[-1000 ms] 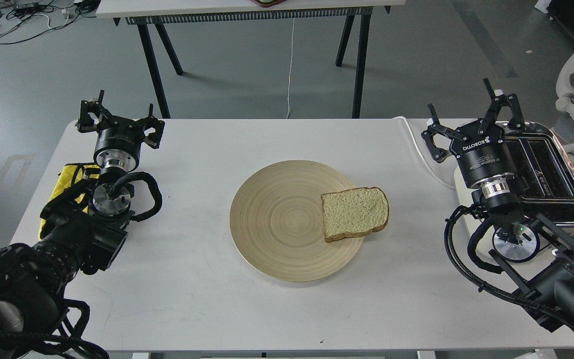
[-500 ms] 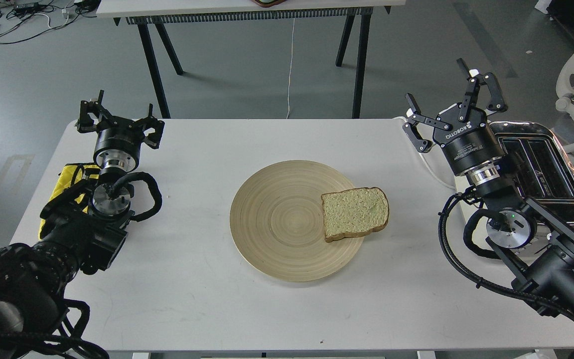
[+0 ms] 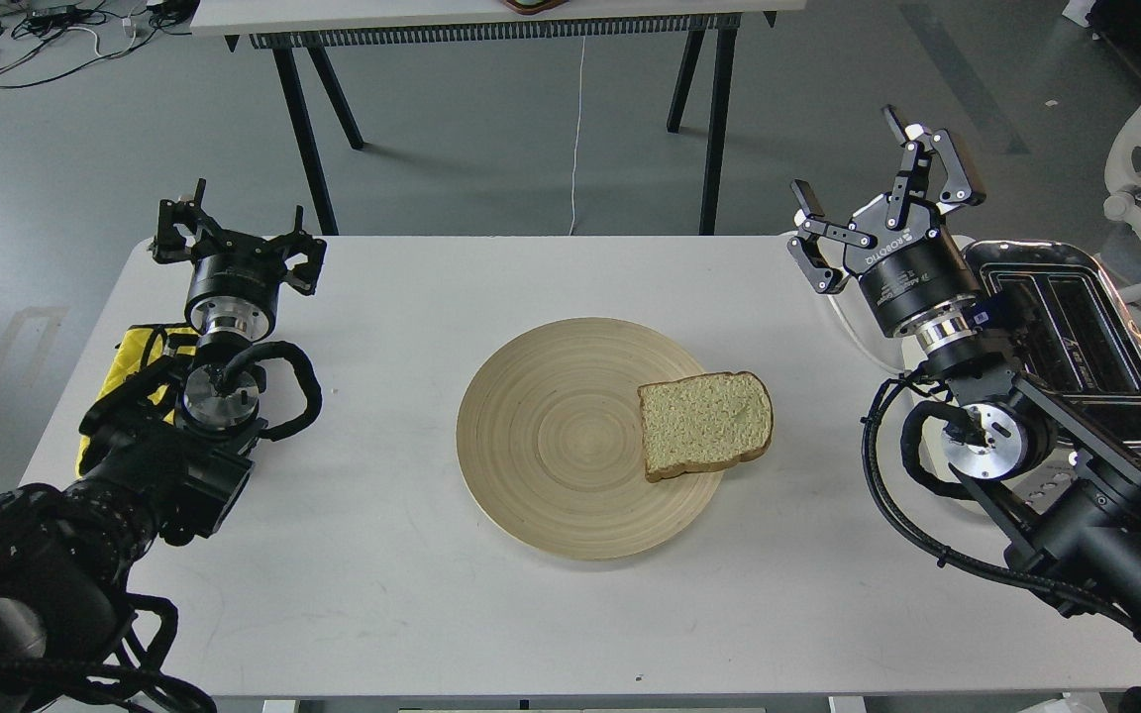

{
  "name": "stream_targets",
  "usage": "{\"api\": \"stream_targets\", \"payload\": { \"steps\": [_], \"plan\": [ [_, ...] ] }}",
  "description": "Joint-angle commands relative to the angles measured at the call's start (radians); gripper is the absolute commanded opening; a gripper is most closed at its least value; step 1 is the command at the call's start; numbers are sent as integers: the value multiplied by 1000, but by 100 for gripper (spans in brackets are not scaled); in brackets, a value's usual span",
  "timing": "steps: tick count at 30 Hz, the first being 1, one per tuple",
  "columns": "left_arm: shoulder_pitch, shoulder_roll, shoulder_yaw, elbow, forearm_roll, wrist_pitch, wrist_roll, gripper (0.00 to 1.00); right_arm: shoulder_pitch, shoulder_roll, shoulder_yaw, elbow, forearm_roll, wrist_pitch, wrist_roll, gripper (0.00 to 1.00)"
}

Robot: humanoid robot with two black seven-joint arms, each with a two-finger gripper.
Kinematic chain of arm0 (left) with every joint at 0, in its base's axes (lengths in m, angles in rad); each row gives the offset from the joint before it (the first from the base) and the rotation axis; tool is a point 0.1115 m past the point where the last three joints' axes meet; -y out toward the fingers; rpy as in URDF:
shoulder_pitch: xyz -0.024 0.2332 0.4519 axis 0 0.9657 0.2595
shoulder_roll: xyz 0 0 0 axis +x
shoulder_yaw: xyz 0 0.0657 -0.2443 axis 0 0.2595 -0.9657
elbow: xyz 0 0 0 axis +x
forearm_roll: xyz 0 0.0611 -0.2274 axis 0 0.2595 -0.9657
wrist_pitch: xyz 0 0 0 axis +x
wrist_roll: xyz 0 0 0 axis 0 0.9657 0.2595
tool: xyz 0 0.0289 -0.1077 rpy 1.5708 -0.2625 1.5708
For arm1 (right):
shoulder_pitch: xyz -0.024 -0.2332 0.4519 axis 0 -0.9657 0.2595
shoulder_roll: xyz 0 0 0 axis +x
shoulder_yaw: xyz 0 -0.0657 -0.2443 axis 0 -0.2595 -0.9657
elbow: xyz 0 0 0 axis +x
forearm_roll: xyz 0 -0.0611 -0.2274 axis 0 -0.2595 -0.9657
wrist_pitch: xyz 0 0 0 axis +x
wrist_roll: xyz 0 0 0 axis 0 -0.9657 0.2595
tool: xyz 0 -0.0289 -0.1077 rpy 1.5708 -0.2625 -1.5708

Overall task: Put bread in toaster with right arm
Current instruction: 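Raise the right gripper up and away from the toaster, then move the right gripper toward the bread slice on the bamboo plate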

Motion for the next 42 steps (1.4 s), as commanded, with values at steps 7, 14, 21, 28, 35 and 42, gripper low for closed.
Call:
{"api": "stream_targets", "payload": {
  "steps": [7,14,21,28,35,42],
  "plan": [
    [0,-1,0,0,0,0,0,100,87,-1,-377,34,-370,-586,-69,99],
    [0,-1,0,0,0,0,0,100,81,-14,-499,42,-385,-651,-146,99],
    [0,-1,0,0,0,0,0,100,78,-119,-586,42,-384,-651,-164,99],
    [0,-1,0,-1,0,0,0,100,73,-126,-720,28,-384,-651,-190,99],
    [0,-1,0,0,0,0,0,100,47,-93,-769,-40,-382,-651,-196,99],
    [0,-1,0,0,0,0,0,100,44,-66,-767,-34,-378,-651,-196,82]
  ]
}}
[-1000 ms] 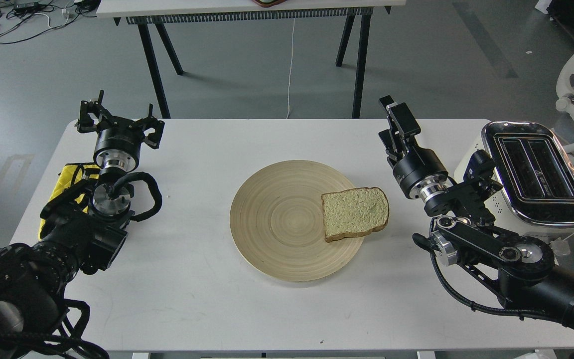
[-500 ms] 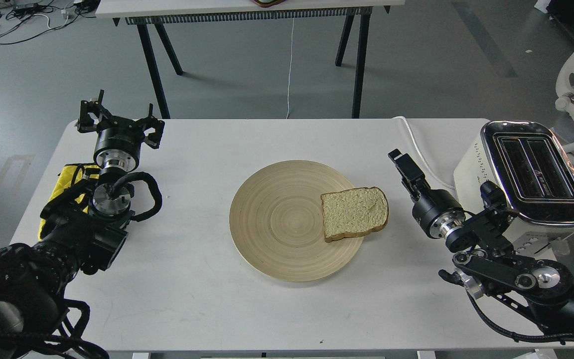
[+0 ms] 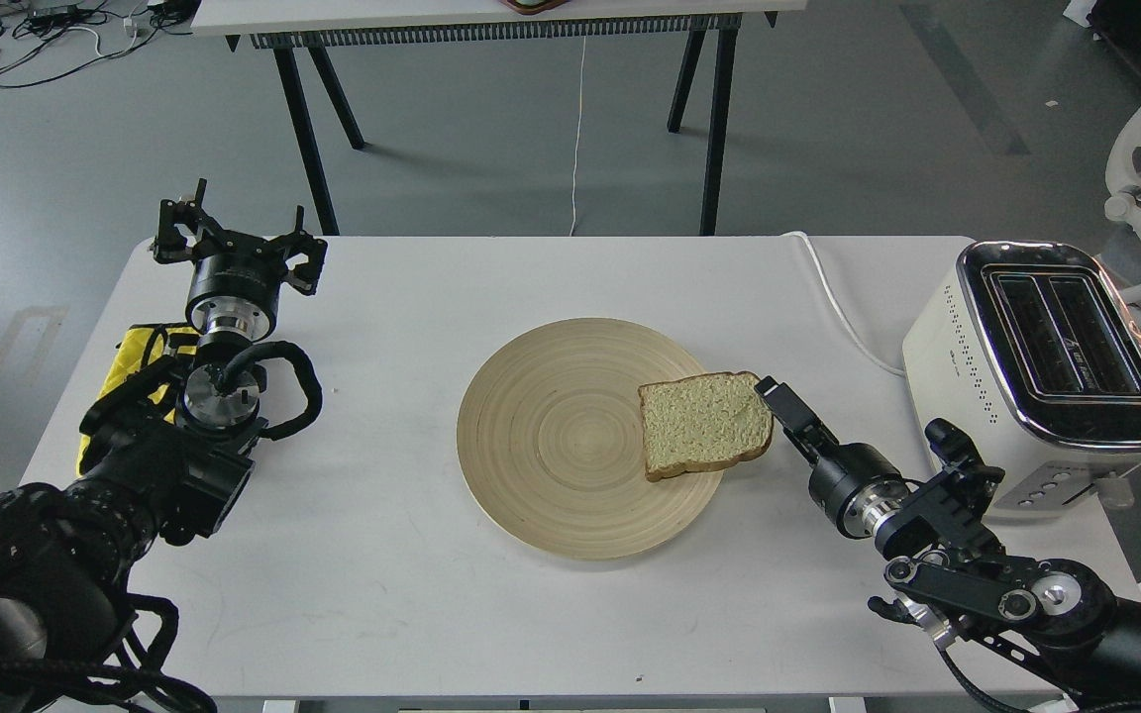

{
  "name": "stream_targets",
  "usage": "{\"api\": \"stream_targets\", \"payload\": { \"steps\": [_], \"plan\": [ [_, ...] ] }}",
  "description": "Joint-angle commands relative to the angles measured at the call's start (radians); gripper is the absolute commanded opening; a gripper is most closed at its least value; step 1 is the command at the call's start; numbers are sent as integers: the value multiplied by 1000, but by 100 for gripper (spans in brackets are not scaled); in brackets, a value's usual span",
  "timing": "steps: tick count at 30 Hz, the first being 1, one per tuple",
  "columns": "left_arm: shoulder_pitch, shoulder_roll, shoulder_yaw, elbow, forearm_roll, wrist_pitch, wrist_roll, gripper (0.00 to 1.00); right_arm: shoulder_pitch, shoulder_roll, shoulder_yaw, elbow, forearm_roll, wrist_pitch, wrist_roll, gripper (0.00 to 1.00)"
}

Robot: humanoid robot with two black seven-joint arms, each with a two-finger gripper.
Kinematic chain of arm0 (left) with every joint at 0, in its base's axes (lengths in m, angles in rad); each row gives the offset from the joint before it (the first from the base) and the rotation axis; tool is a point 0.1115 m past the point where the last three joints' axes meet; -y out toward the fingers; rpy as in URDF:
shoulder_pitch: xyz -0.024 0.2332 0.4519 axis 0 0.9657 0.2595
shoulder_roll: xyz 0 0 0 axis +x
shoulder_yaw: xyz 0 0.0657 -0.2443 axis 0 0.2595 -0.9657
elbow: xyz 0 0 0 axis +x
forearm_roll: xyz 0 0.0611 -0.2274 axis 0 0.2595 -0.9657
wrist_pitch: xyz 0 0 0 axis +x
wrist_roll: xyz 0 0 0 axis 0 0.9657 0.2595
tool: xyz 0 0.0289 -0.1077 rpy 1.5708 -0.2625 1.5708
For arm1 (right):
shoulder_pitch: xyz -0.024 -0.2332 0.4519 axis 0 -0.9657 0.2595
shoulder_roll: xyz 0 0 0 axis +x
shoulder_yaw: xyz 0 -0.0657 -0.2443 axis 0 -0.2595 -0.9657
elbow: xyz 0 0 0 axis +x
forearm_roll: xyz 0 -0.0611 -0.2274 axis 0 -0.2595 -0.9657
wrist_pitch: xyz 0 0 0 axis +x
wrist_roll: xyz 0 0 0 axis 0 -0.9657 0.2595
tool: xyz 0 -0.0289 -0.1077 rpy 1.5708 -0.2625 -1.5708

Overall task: Put bread in toaster with right arm
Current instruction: 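Move the right gripper toward the bread slice on the bamboo plate, then close the right gripper on the bread slice's edge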

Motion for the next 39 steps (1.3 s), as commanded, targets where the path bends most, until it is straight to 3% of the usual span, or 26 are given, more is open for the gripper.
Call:
{"api": "stream_targets", "payload": {
  "steps": [1,8,15,20,25,39],
  "plan": [
    [0,0,0,0,0,0,0,100,-1,7,0,4,1,0,0,77],
    [0,0,0,0,0,0,0,100,-3,27,8,4,0,0,8,52],
    [0,0,0,-1,0,0,0,100,2,30,11,-1,0,0,8,43],
    [0,0,0,0,0,0,0,100,3,30,13,2,3,0,6,18],
    [0,0,0,0,0,0,0,100,6,30,22,1,7,0,3,1],
    [0,2,0,0,0,0,0,100,71,-20,270,139,10,0,-3,0]
  ]
}}
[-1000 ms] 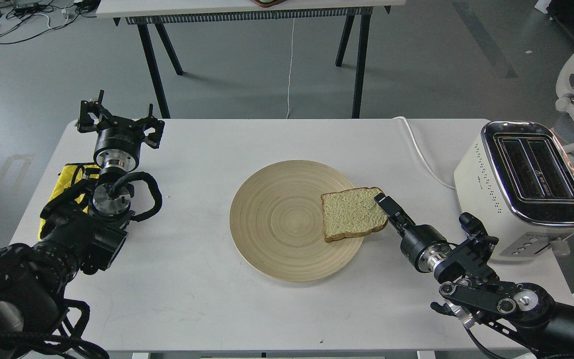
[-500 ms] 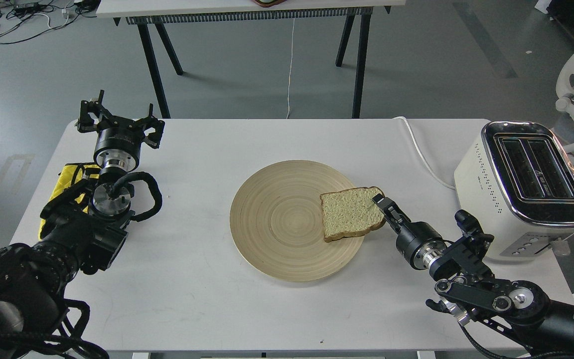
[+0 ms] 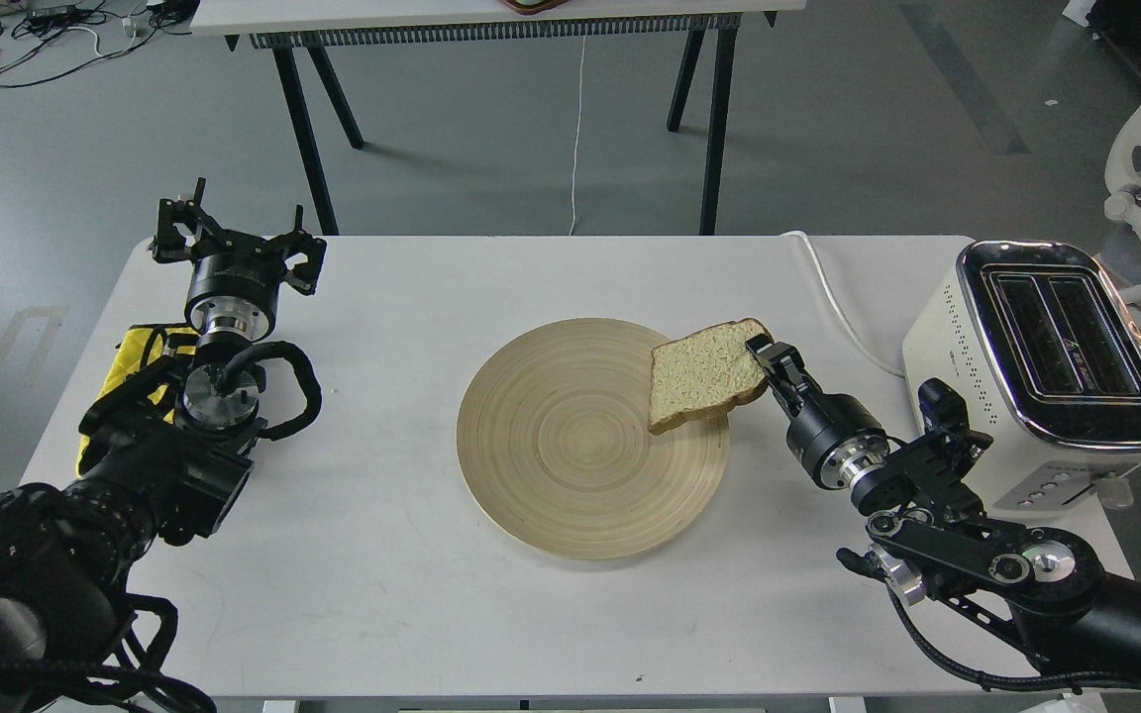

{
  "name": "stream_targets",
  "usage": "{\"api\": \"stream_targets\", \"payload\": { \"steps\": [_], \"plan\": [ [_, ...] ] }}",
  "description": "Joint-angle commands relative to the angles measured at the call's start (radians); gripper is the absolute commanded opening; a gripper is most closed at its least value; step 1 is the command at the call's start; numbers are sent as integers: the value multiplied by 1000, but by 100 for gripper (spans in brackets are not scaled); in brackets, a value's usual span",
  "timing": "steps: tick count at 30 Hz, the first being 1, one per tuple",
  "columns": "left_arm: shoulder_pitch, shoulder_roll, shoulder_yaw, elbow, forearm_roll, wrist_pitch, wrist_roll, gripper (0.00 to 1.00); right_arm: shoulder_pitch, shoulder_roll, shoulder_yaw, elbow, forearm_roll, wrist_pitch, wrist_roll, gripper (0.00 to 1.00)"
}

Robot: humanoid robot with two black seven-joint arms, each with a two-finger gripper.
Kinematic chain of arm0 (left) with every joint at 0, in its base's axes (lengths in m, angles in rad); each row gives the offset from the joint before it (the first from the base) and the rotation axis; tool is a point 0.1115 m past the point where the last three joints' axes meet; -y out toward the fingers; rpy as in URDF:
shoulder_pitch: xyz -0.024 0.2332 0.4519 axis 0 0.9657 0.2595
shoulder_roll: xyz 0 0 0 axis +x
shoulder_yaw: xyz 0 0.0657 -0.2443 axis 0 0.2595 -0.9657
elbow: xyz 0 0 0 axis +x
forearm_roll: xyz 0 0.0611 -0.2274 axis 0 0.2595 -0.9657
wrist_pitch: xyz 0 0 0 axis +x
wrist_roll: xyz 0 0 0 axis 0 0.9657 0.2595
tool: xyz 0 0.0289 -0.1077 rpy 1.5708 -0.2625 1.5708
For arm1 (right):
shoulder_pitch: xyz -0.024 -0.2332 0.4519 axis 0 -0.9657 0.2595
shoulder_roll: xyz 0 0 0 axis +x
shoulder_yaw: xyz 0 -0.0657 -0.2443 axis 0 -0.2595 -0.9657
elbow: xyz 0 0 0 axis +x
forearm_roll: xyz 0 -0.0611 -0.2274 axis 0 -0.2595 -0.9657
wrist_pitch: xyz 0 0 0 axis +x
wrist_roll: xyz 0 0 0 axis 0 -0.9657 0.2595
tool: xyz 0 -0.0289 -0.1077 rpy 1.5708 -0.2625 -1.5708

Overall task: Put bread in toaster with right arm
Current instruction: 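Close the right gripper on the bread slice's edge, then lift the bread slice high off the plate with the right gripper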

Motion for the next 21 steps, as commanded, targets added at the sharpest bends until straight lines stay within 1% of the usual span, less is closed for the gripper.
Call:
{"api": "stream_targets", "payload": {
  "steps": [1,4,9,13,16,18,21],
  "plan": [
    [0,0,0,0,0,0,0,100,59,-51,56,42,0,0,-11,0],
    [0,0,0,0,0,0,0,100,111,-92,79,64,1,0,-11,0],
    [0,0,0,0,0,0,0,100,128,-149,145,96,1,0,-14,0],
    [0,0,0,0,0,0,0,100,136,-285,155,160,1,0,-25,0],
    [0,0,0,0,0,0,0,100,135,-400,181,194,1,0,-22,0],
    [0,0,0,0,0,0,0,100,133,-448,211,202,1,0,-20,0],
    [0,0,0,0,0,0,0,100,125,-490,248,206,4,0,-23,0]
  ]
}}
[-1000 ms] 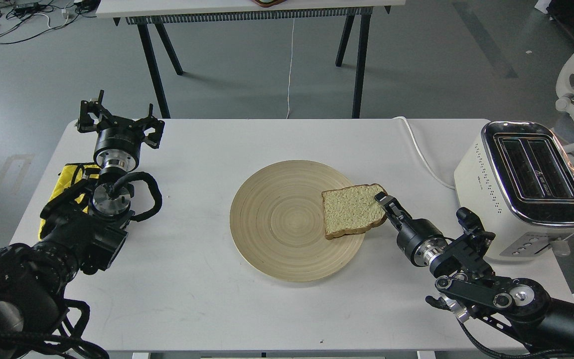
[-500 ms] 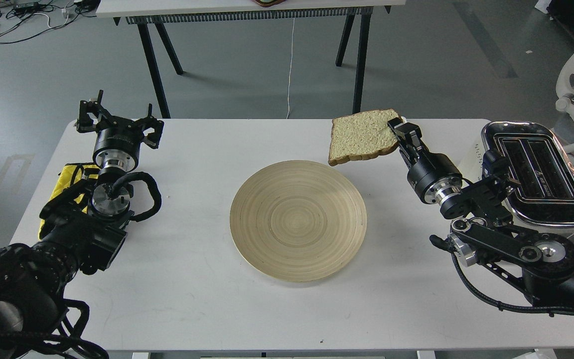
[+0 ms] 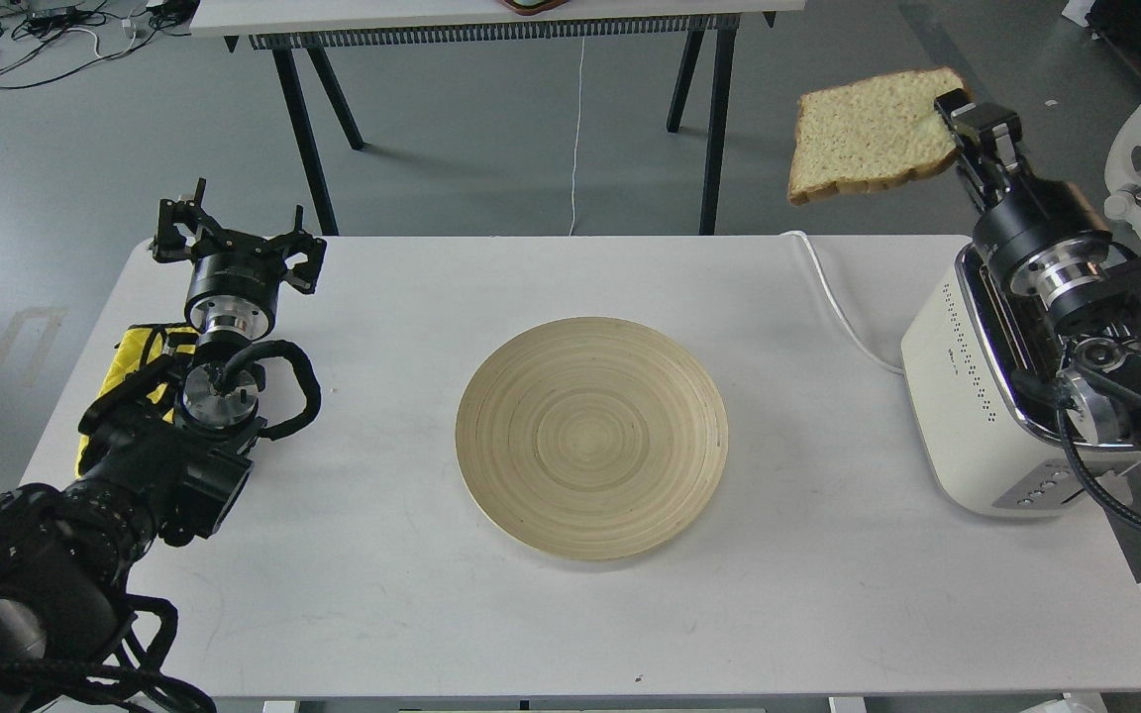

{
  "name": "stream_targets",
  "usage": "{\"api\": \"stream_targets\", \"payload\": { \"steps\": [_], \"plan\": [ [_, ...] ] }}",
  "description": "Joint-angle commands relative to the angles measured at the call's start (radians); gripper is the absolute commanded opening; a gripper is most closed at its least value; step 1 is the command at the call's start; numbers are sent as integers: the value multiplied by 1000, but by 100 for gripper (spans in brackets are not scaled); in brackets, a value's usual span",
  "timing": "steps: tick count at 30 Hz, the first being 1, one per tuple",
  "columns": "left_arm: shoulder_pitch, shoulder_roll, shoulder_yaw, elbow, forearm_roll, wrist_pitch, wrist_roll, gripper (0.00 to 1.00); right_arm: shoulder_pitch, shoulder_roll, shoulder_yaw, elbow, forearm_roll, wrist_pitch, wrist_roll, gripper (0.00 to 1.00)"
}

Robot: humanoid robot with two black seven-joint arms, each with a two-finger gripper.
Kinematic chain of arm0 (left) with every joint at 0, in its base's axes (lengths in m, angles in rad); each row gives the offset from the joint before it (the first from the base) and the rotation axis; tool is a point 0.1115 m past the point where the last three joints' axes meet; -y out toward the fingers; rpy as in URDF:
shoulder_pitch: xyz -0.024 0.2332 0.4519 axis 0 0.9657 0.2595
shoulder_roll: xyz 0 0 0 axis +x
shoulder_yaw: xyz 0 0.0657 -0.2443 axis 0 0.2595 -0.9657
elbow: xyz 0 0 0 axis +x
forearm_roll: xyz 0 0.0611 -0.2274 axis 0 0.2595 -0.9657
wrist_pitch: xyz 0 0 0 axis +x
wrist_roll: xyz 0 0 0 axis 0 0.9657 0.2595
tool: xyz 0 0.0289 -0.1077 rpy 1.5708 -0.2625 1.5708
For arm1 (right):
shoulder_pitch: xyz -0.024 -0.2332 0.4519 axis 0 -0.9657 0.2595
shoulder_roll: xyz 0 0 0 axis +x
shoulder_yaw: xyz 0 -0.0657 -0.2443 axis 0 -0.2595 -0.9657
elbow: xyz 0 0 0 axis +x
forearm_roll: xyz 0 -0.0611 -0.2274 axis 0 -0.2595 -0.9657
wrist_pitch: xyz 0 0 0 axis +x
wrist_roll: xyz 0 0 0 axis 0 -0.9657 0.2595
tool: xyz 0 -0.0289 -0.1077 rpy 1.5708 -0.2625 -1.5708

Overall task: Put bread in toaster with right arm
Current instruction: 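Lift the bread slice high off the plate with the right gripper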

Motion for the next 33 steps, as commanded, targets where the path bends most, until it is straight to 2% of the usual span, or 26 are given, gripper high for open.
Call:
{"api": "stream_targets", "payload": {
  "steps": [1,11,18,33],
  "plan": [
    [0,0,0,0,0,0,0,100,-9,-54,36,6,3,0,-3,0],
    [0,0,0,0,0,0,0,100,-18,-103,36,7,32,0,5,0],
    [0,0,0,0,0,0,0,100,-17,-186,35,6,31,0,16,0],
    [0,0,0,0,0,0,0,100,-18,-336,-25,3,26,91,60,0]
  ]
}}
